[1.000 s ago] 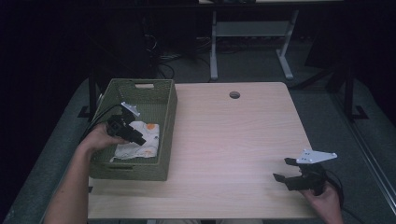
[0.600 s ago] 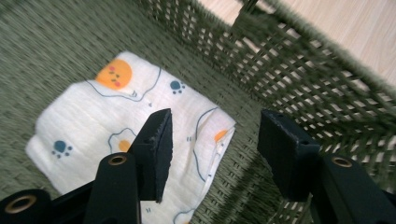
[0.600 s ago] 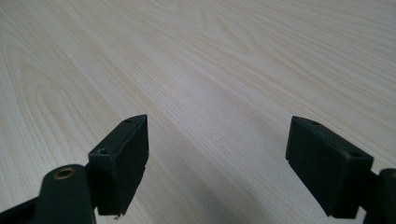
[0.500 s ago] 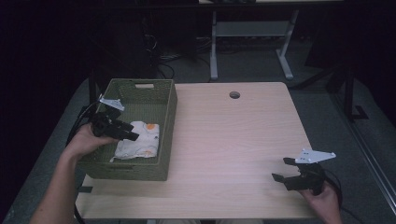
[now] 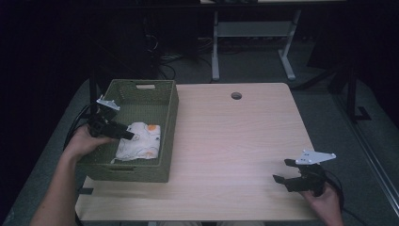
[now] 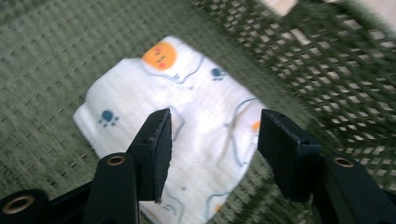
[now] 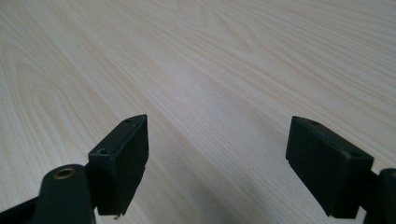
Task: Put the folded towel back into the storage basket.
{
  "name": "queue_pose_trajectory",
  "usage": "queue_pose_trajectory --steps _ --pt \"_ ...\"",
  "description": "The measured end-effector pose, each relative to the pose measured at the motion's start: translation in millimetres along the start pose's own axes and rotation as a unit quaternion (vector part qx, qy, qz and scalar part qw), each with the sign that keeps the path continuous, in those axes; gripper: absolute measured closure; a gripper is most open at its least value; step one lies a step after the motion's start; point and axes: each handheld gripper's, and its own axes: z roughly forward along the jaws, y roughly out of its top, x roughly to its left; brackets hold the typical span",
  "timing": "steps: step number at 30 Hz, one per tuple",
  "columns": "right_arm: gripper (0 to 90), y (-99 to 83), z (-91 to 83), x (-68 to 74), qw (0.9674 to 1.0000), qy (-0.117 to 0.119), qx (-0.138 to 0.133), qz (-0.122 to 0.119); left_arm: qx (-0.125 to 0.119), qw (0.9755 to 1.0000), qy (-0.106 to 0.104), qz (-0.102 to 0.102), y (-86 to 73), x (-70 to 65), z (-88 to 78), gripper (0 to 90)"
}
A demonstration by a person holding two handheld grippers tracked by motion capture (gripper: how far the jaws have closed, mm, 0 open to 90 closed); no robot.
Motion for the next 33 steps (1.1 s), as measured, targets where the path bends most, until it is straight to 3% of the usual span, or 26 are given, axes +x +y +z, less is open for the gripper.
queue_pose_trajectory --steps 5,12,18,22,26,30,33 --pt "20.8 -0.7 2.1 -0.5 1.0 -0.001 0.007 0.0 0.006 0.9999 -0.001 -0.009 5.2 8.8 13.7 52.7" --pt "20.8 -3.2 0.3 -2.1 1.0 -0.003 0.006 0.006 0.023 0.9991 0.002 -0.035 17.6 22.8 38.9 71.9" --pt "20.8 -4.1 -0.1 -3.0 0.9999 0.0 0.004 0.01 0.034 0.9987 0.011 -0.036 29.1 27.6 54.5 77.0" --pt "20.8 -4.3 -1.5 -3.5 1.0 -0.004 0.005 0.007 0.052 0.9963 0.029 -0.062 33.6 37.5 65.8 77.5" --pt "20.9 -4.8 -3.5 -4.2 1.0 -0.004 0.002 0.008 0.085 0.993 0.048 -0.067 30.7 42.8 75.8 76.6" --pt "20.9 -5.6 -4.5 -4.4 1.0 -0.003 0.001 0.009 0.117 0.9881 0.067 -0.074 24.6 45.3 85.8 74.2" --pt "20.9 -5.5 -4.6 -3.9 1.0 -0.004 0.001 0.008 0.113 0.9885 0.067 -0.075 25.3 45.2 84.2 73.6"
